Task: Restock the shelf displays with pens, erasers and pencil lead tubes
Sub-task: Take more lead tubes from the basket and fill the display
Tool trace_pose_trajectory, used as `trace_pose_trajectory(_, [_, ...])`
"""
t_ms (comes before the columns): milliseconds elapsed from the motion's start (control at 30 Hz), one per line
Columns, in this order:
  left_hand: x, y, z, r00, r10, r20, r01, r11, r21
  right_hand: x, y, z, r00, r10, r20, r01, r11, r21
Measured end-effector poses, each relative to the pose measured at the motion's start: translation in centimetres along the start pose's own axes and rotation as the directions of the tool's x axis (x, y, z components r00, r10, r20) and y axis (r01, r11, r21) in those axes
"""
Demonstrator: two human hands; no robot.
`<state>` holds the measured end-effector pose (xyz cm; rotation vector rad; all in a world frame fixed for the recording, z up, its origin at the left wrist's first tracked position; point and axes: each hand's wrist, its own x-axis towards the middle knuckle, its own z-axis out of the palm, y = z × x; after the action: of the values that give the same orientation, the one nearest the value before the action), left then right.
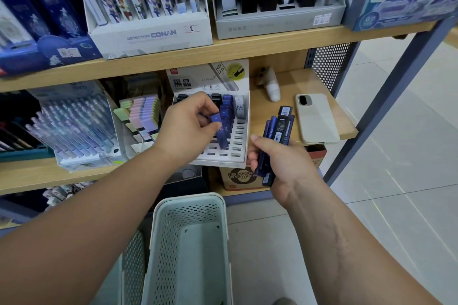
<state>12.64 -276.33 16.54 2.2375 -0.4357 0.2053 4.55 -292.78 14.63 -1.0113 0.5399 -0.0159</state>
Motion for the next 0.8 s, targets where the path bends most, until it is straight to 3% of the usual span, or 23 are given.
trace_pose_trajectory(167, [1.6,-0.6,-0.2,0.990,0.100,0.101,-0.119,0.970,0.210,0.0,-0.3,-0.1,1.000,-0.017,-0.001,0.017,1.000,-0.005])
trace_pose_trajectory(333, [2.5,-1.0,-0.9,0.978,0.134,0.159,-0.169,0.958,0.232,0.1,-0.4,-0.2,1.000,-0.018,-0.008,0.019,1.000,0.017])
trace_pose_trajectory(467, [2.7,-1.2,-1.0,0.946,0.236,0.222,-0.294,0.913,0.284,0.2,-0.3,-0.1,1.000,-0.012,-0.002,0.012,1.000,0.017])
trace_pose_trajectory(633, [3.1,-2.0,0.1,0.910,0.348,0.224,-0.409,0.842,0.351,0.2,-0.2,-0.1,1.000,0.007,0.030,-0.007,1.000,0.014])
trace_pose_trajectory(800, [2.1,-1.5,0.3,0.931,0.348,0.108,-0.362,0.851,0.380,-0.1,-0.4,0.0,0.992,0.018,0.123,-0.016,1.000,-0.016])
